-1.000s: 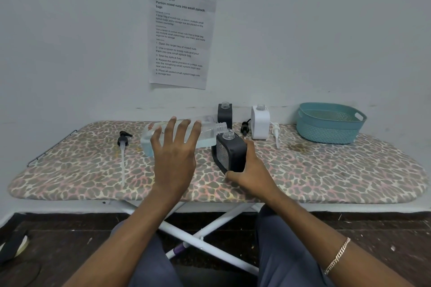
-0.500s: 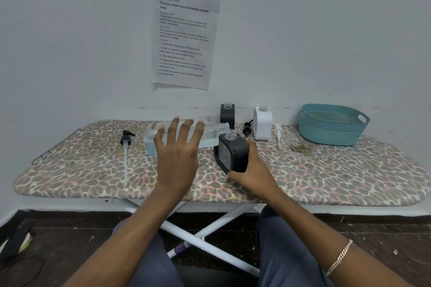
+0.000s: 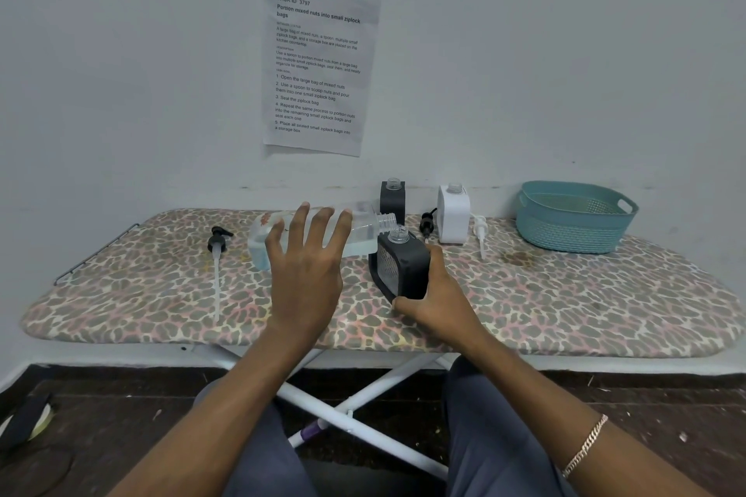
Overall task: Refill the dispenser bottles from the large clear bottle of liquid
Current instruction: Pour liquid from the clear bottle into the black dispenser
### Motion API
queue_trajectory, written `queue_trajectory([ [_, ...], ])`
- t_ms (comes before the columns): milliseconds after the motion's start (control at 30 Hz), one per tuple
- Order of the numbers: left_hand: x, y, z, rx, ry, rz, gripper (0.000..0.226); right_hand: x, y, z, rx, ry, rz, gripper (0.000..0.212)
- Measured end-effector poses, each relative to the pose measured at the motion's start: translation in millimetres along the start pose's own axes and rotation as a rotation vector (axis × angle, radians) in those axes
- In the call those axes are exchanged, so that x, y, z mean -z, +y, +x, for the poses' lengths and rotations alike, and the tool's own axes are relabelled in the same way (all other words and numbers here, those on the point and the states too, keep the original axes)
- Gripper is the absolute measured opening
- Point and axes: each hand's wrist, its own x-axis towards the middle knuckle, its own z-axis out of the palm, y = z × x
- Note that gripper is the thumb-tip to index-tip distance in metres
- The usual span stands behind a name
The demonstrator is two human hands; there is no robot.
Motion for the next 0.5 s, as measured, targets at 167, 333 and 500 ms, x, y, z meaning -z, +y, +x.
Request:
queue_trajectory([
  [167,-0.3,-0.1,0.0,0.003,0.000,-0.002,0.074,-0.4,0.6,0.5,-0.001,0.001,0.002,0.079],
  [333,0.1,0.0,0.2,0.002,0.000,0.000,0.074,0.0,0.4,0.0,0.007,-0.001,0.000,0.081],
  [500,0.0,-0.1,0.1,0.001,0.000,0.003,0.074,-0.7,2.5,1.1,-0.004,0.006,0.007,0.079],
])
